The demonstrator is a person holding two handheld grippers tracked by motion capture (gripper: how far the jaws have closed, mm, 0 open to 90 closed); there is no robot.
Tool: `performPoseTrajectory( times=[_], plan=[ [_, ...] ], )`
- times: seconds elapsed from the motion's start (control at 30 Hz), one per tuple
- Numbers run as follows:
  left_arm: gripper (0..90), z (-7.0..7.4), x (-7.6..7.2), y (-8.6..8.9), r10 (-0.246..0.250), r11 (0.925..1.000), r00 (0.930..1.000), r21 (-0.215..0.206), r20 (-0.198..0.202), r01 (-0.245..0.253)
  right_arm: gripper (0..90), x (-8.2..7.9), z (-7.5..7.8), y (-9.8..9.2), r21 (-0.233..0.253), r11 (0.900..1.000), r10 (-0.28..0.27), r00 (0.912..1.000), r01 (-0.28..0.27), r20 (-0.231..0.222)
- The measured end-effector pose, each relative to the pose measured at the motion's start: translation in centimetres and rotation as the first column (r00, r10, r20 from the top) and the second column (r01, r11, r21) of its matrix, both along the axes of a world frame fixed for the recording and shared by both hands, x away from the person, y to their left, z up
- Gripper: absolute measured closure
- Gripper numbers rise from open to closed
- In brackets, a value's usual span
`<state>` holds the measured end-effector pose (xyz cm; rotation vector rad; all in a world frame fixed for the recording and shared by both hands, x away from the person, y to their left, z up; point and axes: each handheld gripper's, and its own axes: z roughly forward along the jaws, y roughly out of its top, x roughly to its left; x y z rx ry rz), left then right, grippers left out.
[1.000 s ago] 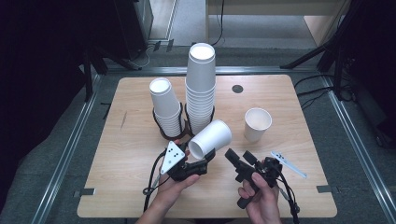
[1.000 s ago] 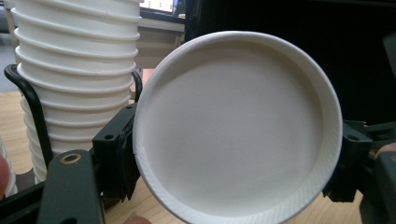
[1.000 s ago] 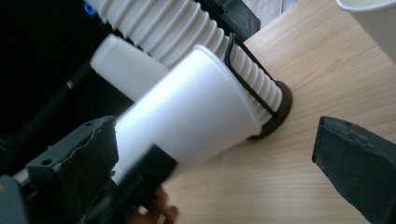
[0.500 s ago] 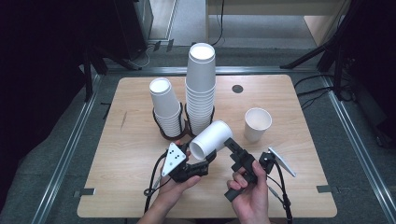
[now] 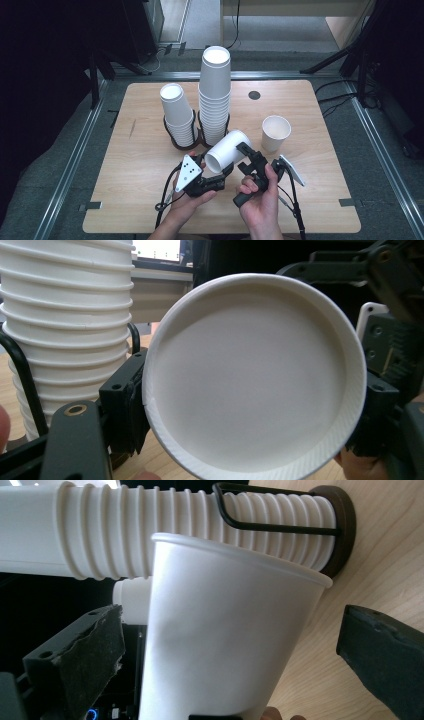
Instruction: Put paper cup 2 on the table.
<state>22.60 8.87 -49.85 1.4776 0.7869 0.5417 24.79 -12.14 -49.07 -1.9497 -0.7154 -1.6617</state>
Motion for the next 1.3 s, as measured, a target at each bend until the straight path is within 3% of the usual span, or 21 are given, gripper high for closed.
performPoseTrajectory(
  times=[0.8, 0.83, 0.9, 1.03, 1.3],
  plan=[
    [22.8, 0.3, -0.5, -0.4, -0.016, 0.9997, 0.9988, 0.018, 0.046, 0.016, 0.0, 2.2, -0.5, 1.1, 0.096, 0.993, 0.063, 0.9977, -0.065, 0.024],
    [22.8, 0.2, -0.5, -0.4, -0.020, 0.9996, 0.9986, 0.019, 0.049, 0.019, 0.0, 2.4, -0.6, 1.2, 0.130, 0.989, 0.069, 0.9972, -0.072, 0.030],
    [22.8, 0.3, -0.5, -0.4, -0.020, 0.9997, 0.9985, 0.016, 0.052, 0.019, 1.8, 2.4, -0.7, 1.2, 0.150, 0.985, 0.083, 0.9961, -0.086, 0.030],
    [22.6, 0.4, -0.5, -0.2, -0.018, 0.9998, 0.9980, 0.011, 0.060, 0.017, 8.6, 2.3, -0.6, 1.3, 0.143, 0.988, 0.059, 0.9978, -0.063, 0.030],
    [20.6, 0.5, -0.3, 0.1, -0.026, 0.9995, 0.9968, 0.018, 0.075, 0.025, 12.7, 2.1, -0.7, 1.6, 0.160, 0.986, 0.026, 0.9981, -0.035, 0.055]
  ],
)
